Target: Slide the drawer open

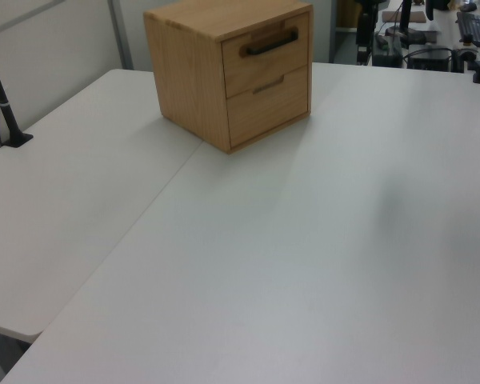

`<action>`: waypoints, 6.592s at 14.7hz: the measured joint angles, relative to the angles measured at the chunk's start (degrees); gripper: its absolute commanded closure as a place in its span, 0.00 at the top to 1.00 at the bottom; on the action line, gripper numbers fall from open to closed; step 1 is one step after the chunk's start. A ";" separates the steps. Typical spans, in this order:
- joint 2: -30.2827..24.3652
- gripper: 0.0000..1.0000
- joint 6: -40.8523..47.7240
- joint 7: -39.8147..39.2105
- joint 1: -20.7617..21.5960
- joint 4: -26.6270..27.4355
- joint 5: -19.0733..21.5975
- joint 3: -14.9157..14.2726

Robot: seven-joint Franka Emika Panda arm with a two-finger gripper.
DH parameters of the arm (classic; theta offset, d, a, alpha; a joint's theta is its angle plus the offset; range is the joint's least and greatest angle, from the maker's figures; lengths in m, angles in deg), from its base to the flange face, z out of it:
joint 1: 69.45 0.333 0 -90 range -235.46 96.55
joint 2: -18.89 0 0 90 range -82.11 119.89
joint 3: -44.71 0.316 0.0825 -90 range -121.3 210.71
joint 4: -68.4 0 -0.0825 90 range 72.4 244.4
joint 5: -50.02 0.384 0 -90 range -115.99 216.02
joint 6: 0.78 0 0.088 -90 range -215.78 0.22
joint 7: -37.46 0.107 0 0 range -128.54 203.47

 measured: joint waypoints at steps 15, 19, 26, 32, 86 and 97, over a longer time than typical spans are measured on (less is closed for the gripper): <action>0.08 1.00 -1.33 16.83 0.06 -0.16 0.05 0.01; 0.29 1.00 -8.62 34.96 -0.23 -0.15 0.04 -0.01; 6.33 0.98 -23.94 66.71 -3.15 -0.37 0.14 -0.37; 11.54 0.83 -37.09 94.46 -5.25 -3.24 0.11 -1.48; 9.21 0.10 -22.63 89.80 -7.77 -1.33 6.59 -0.03; 7.04 0.38 -12.81 86.40 -7.95 -1.07 6.05 1.18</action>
